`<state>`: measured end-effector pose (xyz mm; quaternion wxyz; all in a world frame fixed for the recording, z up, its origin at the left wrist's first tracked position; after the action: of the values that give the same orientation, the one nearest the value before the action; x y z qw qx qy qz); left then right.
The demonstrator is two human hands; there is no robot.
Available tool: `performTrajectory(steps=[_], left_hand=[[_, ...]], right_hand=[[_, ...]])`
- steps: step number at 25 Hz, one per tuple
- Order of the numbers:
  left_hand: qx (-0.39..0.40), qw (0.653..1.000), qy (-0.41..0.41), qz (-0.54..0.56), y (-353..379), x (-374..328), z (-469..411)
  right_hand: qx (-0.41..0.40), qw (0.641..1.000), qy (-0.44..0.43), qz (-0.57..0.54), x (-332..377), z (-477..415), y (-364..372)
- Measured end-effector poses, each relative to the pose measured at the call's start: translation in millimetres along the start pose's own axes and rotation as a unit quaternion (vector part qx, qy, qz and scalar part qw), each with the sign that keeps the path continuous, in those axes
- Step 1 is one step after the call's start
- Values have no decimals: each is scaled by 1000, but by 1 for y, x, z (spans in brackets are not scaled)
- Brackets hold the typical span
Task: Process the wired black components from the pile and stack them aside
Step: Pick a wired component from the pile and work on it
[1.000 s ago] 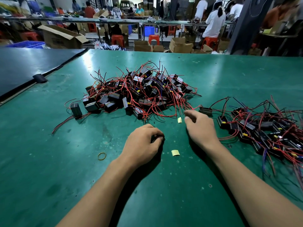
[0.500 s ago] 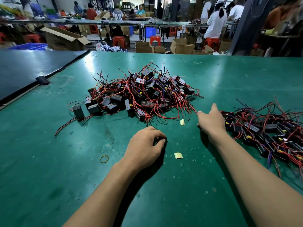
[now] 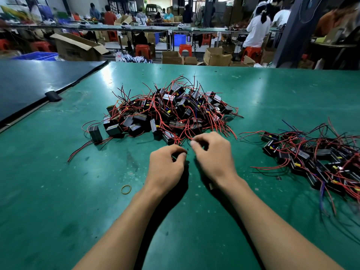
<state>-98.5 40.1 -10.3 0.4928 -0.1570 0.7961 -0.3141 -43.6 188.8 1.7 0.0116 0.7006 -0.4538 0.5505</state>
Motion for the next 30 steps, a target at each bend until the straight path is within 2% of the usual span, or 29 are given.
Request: performTrajectory(steps=[2,4,6,14,17,20,25,27,30], left_hand=[[-48,997,-49,27,-11,13,-2],[-79,987,-116,80,-16,30,-2],[-93,976,-161,116,-19,41,-2],[-144,958,-200,148,-28,53,-3],[-146,955,-198,168,-29,55,-4],[-149,954,-198,169,-32,57,-6],[-147,948,-222,172,-32,65,-6],[-130,960,-196,151,-28,58,-6],[-87,980,-134,121,-21,41,-7]], right_hand=[[61,998,5,4,3,-1,30],[82,995,41,27,-2,-8,45],[89,993,40,68,-1,-14,56],[143,970,14,196,10,-26,98],[140,969,-6,204,16,-26,99],[120,978,34,170,12,-27,92],[145,981,82,99,-2,-20,72],[166,981,101,1,-11,-21,57],[181,958,152,-165,-17,-23,35]])
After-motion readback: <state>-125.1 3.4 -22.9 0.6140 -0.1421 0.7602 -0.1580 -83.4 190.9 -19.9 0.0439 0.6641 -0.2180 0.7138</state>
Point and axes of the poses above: each hand's wrist, its own z-axis away from the middle knuckle, its own y-axis out of the palm, x = y × z, the point moved 10 cm from there along -z, towards the middle knuckle, and after that the axes turned 10 degrees about -z, right-handed, at the moved point
